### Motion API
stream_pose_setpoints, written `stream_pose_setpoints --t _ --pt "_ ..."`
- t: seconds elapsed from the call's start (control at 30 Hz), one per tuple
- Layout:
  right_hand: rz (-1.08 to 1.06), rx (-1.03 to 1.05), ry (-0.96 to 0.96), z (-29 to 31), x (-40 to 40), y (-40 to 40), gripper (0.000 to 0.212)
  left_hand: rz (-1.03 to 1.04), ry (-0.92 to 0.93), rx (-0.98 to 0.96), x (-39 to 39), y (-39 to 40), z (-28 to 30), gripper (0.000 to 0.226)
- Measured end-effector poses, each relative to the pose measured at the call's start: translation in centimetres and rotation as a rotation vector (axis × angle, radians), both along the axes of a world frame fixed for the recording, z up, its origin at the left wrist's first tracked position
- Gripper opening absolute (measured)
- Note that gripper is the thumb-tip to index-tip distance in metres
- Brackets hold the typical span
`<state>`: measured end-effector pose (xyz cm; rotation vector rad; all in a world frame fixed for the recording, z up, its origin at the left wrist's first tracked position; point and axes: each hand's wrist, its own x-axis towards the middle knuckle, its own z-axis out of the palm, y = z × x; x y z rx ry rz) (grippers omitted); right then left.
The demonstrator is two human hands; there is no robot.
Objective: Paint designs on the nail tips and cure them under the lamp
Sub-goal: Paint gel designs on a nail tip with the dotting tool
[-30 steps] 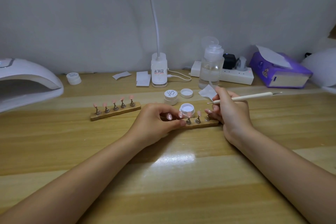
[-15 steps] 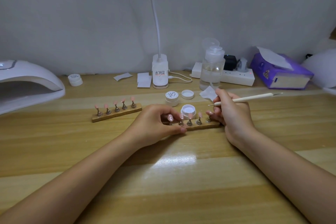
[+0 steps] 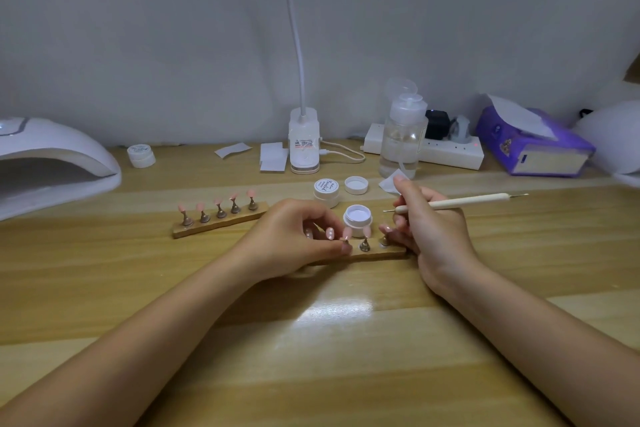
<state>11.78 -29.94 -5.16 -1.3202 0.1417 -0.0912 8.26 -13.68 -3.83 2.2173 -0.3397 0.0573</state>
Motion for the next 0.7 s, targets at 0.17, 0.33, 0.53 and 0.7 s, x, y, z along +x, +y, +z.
stream_pose_setpoints --t 0.17,0.33,0.53,0.7 --pt "-0.009 -0.016 -0.013 -0.1 -0.1 0.1 0.034 -0.006 -0.026 -0.036 0.0 -0.2 -0.3 0.012" --pt "-0.005 -0.009 -0.024 -0.1 -0.1 0.1 0.034 -0.014 -0.092 -0.009 -0.1 -0.4 -0.5 0.015" --pt "0.0 0.002 -0.026 -0.1 -0.2 -0.1 0.034 -0.026 -0.345 0.133 -0.8 -0.8 -1.1 0.009" --pt "0.006 0.006 -0.049 -0.1 -0.4 -0.1 0.034 -0.002 -0.495 0.003 -1.4 -0.7 -1.5 0.005"
